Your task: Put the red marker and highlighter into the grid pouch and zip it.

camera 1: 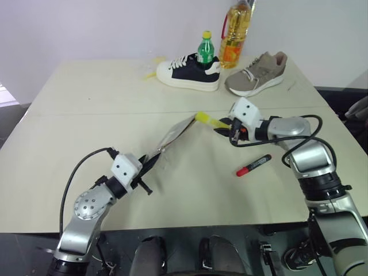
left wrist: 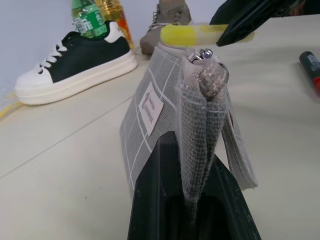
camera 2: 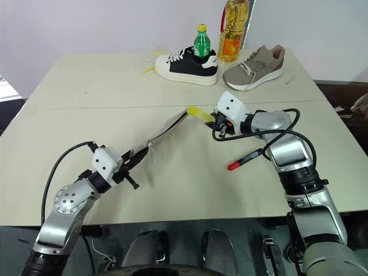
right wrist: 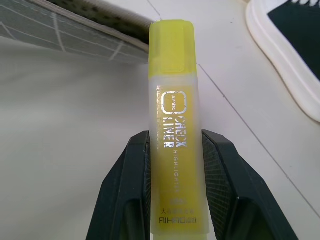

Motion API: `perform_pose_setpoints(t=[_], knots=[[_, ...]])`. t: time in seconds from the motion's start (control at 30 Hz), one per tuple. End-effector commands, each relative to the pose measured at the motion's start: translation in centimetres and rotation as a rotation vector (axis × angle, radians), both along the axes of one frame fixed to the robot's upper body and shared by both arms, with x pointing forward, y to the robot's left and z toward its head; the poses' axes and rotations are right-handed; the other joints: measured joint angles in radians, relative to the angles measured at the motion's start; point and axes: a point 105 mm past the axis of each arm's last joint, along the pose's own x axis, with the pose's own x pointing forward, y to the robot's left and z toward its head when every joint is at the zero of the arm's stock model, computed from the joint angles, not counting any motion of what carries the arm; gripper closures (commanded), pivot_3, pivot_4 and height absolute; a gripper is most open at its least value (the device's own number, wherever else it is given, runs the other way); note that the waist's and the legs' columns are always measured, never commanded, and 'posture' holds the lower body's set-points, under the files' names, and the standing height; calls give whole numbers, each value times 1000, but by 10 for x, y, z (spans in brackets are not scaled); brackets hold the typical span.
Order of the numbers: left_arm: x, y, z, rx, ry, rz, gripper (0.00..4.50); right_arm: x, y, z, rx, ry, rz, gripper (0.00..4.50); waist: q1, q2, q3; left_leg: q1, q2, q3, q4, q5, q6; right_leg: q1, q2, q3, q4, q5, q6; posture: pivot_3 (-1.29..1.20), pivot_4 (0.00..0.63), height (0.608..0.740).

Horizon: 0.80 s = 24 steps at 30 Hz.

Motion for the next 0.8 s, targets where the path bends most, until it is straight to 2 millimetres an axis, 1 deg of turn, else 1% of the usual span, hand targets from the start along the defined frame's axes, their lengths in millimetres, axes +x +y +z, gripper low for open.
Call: perform_pose_setpoints(t=[0.03, 0.27, 0.33, 0.43, 0.5, 0.57, 0.7, 0.8], knots=[[-5, -7, 13, -8, -49, -29, 4500, -5, 9, 9, 10, -35, 39, 3638, -1, 0, 0, 0, 0, 0, 0, 0, 0, 0, 0, 0, 0, 0, 0, 0, 150, 702], [-7, -9, 12, 5, -51, -42, 4500, -9, 9, 7, -53, -53, 77, 3638, 0, 0, 0, 0, 0, 0, 0, 0, 0, 0, 0, 0, 0, 0, 0, 0, 150, 702], [-7, -9, 13, 9, -52, -46, 4500, -14, 10, 5, -117, -81, 130, 3638, 0, 0, 0, 0, 0, 0, 0, 0, 0, 0, 0, 0, 0, 0, 0, 0, 150, 702], [-7, -11, 14, 25, -53, -66, 4500, -29, 15, 2, -266, -167, 272, 3638, 0, 0, 0, 0, 0, 0, 0, 0, 0, 0, 0, 0, 0, 0, 0, 0, 150, 702], [-8, -12, 15, 39, -52, -86, 4500, -34, 18, -1, -337, -203, 333, 3638, -1, 0, 0, 0, 0, 0, 0, 0, 0, 0, 0, 0, 0, 0, 0, 0, 150, 702], [-9, -13, 18, 45, -53, -107, 4500, -38, 23, -1, -392, -242, 392, 3638, -1, 0, 0, 0, 0, 0, 0, 0, 0, 0, 0, 0, 0, 0, 0, 0, 150, 702], [-12, -15, 20, 61, -29, -171, 4500, -54, 44, -3, -498, -338, 563, 3638, -1, 0, 0, 0, 0, 0, 0, 0, 0, 0, 0, 0, 0, 0, 0, 0, 150, 702], [-15, -16, 19, 63, 13, -219, 4500, -60, 58, -1, -548, -433, 648, 3638, -1, 0, 0, 0, 0, 0, 0, 0, 0, 0, 0, 0, 0, 0, 0, 0, 150, 702]])
